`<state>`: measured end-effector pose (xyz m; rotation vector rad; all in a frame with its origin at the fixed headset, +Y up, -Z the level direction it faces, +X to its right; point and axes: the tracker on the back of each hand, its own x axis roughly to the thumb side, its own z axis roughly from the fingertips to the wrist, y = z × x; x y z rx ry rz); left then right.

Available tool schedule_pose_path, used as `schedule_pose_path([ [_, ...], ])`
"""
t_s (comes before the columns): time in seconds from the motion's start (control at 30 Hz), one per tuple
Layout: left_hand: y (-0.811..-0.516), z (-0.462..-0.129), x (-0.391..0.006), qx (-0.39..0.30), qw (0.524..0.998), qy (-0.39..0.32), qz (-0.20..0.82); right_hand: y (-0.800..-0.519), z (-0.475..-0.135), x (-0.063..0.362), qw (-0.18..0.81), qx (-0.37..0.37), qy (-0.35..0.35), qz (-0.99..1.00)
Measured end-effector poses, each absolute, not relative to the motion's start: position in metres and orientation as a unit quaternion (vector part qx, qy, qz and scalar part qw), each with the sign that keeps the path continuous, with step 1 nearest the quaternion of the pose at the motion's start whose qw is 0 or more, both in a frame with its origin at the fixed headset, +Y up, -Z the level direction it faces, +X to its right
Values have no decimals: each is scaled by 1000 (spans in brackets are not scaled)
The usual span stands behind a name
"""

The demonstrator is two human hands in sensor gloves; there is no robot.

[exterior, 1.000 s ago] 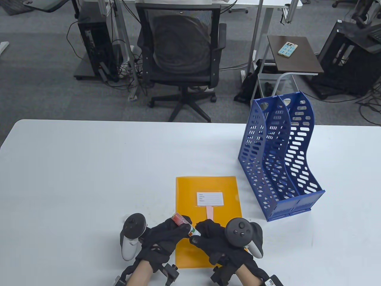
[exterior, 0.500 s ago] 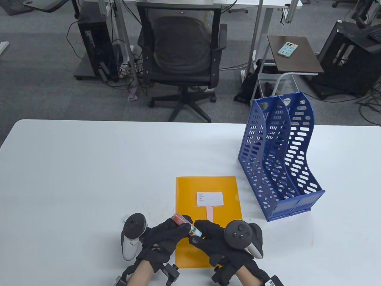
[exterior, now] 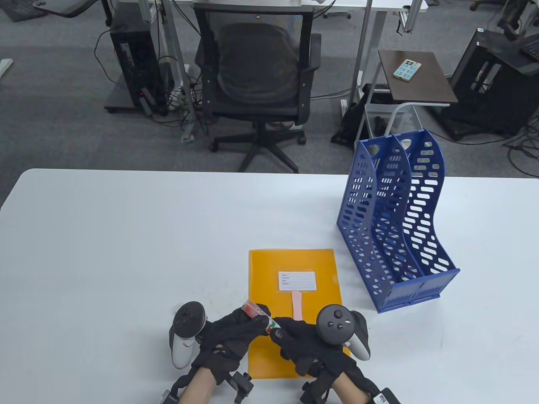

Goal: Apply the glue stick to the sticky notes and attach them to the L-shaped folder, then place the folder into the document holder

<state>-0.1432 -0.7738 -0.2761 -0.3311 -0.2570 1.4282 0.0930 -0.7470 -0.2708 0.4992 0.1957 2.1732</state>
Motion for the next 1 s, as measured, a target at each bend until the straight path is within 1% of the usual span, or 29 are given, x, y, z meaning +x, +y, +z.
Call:
schedule_pose_path([
  [0.03, -773, -276, -142, -154, 729, -121, 656, -743, -270, 94, 419, 196, 43, 886],
  [0.1, -772, -276, -140, -152, 724, -123, 661, -740, -268, 96, 400, 189, 15, 897],
  [0.13, -772, -276, -140, -152, 723, -123, 663, -741, -267, 96, 404, 189, 12, 895],
  [0.2, -773, -276, -141, -150, 724, -118, 663, -743, -268, 94, 413, 204, 34, 887],
  [0.23, -773, -276, -142, -148, 726, -114, 662, -746, -269, 92, 416, 217, 71, 880],
  [0.27, -773, -276, -142, -148, 726, -113, 661, -747, -269, 90, 419, 222, 91, 876],
  [0.3, -772, -276, -143, -148, 734, -110, 654, -747, -268, 88, 427, 220, 94, 872],
  [0.33, -773, -276, -144, -149, 734, -116, 652, -745, -267, 89, 428, 203, 61, 879],
  [0.4, -772, -275, -141, -154, 721, -119, 666, -739, -266, 91, 411, 192, 14, 891],
  [0.5, -771, -275, -139, -153, 719, -121, 668, -737, -263, 95, 404, 177, -24, 897],
  [0.57, -771, -275, -138, -150, 718, -117, 669, -739, -264, 95, 409, 184, -23, 894],
  [0.63, -771, -276, -137, -150, 731, -117, 655, -741, -265, 94, 415, 198, 9, 888],
  [0.67, -771, -275, -135, -153, 738, -121, 646, -741, -265, 93, 424, 197, 9, 884],
  [0.73, -770, -277, -132, -160, 745, -119, 636, -740, -265, 94, 421, 197, -2, 885],
  [0.83, -769, -282, -131, -197, 753, -124, 615, -737, -264, 97, 408, 185, -27, 894],
  [0.87, -766, -283, -132, -202, 771, -120, 592, -737, -264, 99, 411, 173, -39, 894],
  [1.0, -750, -288, -142, -177, 849, -126, 482, -738, -267, 109, 451, 130, -61, 881],
])
